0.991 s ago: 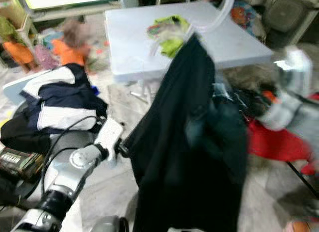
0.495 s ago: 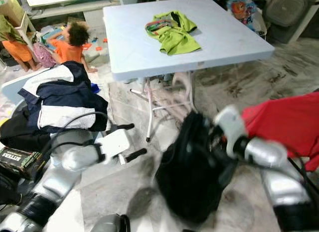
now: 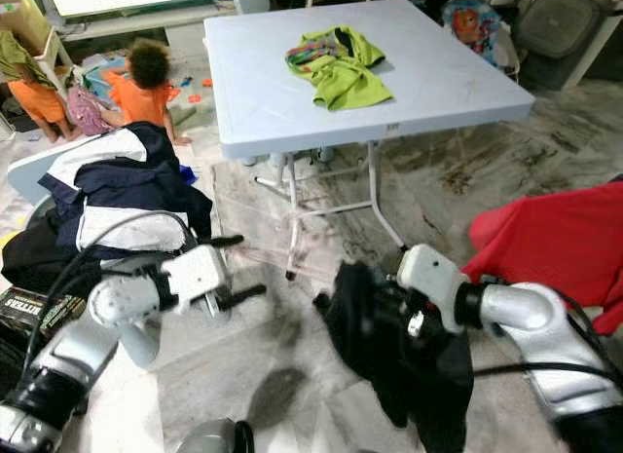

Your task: Hang hanger

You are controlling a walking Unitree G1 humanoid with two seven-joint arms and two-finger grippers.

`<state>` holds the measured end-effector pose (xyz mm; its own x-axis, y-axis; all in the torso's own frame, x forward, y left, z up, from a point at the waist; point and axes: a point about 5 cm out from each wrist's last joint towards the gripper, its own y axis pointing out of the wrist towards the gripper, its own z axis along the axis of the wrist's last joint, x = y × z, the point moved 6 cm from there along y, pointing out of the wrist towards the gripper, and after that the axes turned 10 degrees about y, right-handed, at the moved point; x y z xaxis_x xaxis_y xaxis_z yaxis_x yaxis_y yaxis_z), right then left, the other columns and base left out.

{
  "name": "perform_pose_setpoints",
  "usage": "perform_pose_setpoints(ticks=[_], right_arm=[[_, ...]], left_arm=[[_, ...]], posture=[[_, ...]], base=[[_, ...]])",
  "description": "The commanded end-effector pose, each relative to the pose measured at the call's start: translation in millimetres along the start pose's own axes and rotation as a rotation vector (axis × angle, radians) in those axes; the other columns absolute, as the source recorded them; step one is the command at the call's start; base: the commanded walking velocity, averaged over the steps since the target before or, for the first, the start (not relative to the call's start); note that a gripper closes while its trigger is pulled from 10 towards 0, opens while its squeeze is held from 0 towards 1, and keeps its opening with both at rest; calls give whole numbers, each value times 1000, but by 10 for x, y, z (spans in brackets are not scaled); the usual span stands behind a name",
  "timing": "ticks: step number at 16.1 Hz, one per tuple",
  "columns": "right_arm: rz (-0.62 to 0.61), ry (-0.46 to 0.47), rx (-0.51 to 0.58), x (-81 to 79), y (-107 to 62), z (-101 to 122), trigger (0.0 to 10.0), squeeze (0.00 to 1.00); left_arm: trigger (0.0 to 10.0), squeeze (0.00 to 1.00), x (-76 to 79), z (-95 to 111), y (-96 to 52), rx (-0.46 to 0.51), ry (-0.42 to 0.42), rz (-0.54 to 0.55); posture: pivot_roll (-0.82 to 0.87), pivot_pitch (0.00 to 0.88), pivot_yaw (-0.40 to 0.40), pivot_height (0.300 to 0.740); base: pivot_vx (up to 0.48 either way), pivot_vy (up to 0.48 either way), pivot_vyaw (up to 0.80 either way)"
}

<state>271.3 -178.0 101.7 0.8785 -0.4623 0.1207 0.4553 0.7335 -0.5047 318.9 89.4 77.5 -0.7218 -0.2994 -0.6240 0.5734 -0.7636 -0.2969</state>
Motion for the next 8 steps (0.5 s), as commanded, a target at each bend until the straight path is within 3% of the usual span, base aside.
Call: perform_pose_setpoints(ticks=[1, 3, 7, 8], right_arm=[[61, -54, 5, -12, -66, 128, 10000, 0], [93, -79, -27, 23, -104, 114, 10000, 0], [165, -89, 32, -14, -63, 311, 10000, 0], [187, -100, 40, -44, -47, 348, 10000, 0]], left_arm=[[10000, 1000, -64, 8, -8, 8, 13, 13], [10000, 1000, -25, 31, 17, 24, 25, -5], [10000, 1000, 42, -8, 81, 24, -8, -25], [3255, 63, 20, 13, 114, 37, -38, -14]], posture=[[-81, 0, 13, 740], [-84, 0, 13, 740], [-80, 0, 12, 740], [-80, 0, 12, 740]], base=[[0, 0, 0], [0, 0, 0], [0, 0, 0], [0, 0, 0]])
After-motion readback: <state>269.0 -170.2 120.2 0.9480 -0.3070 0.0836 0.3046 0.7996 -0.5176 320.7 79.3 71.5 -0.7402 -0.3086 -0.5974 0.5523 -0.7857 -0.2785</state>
